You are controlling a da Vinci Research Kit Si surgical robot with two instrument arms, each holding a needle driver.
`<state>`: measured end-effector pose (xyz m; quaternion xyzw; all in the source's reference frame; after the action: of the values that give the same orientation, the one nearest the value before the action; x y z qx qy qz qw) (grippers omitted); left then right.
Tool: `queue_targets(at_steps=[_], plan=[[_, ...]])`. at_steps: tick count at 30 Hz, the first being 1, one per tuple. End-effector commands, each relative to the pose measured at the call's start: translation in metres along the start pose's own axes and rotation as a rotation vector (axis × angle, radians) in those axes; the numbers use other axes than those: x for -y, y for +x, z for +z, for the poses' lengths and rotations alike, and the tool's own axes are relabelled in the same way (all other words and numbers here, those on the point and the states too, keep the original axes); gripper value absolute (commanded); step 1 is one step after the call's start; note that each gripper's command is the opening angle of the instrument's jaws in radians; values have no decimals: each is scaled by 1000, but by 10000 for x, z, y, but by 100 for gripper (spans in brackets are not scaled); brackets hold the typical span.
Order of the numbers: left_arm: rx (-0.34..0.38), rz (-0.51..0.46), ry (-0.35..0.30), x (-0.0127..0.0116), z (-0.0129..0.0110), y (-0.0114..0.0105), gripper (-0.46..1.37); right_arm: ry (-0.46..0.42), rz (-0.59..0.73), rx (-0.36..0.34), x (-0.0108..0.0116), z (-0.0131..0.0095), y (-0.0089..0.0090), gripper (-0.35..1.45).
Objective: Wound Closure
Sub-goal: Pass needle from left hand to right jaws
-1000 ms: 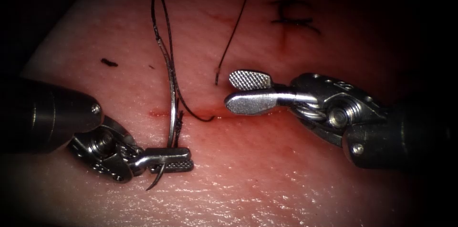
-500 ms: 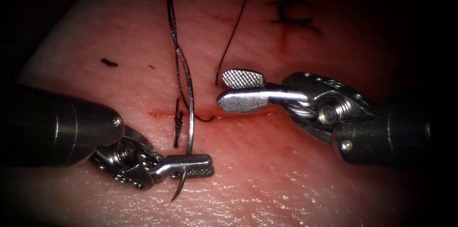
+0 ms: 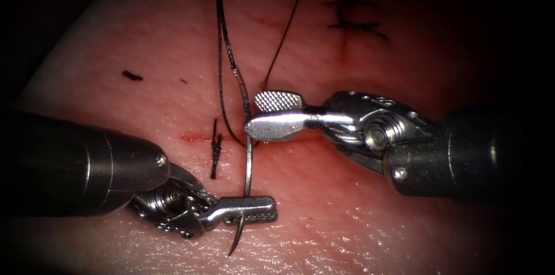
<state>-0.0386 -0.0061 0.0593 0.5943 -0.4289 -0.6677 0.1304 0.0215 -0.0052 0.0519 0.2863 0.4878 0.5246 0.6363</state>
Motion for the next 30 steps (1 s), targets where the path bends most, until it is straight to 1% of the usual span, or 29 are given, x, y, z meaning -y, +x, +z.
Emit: queue_targets(at_steps=[1, 9, 15, 24, 27, 30], plan=[[-1, 0, -9, 0, 1, 0, -35, -2, -7, 2, 0, 1, 0, 120], [-3, 12, -12, 1, 4, 6, -35, -36, -70, 46, 4, 9, -2, 118], [-7, 17, -12, 2, 8, 14, -35, -33, -71, 51, 7, 16, -5, 106], [-12, 20, -15, 5, 10, 18, -35, -29, -77, 72, 7, 20, -13, 102], [-13, 20, -15, 5, 10, 16, -35, -25, -77, 75, 8, 19, -13, 93], [-13, 26, -15, 5, 10, 15, -35, -24, -77, 80, 11, 17, -14, 74]])
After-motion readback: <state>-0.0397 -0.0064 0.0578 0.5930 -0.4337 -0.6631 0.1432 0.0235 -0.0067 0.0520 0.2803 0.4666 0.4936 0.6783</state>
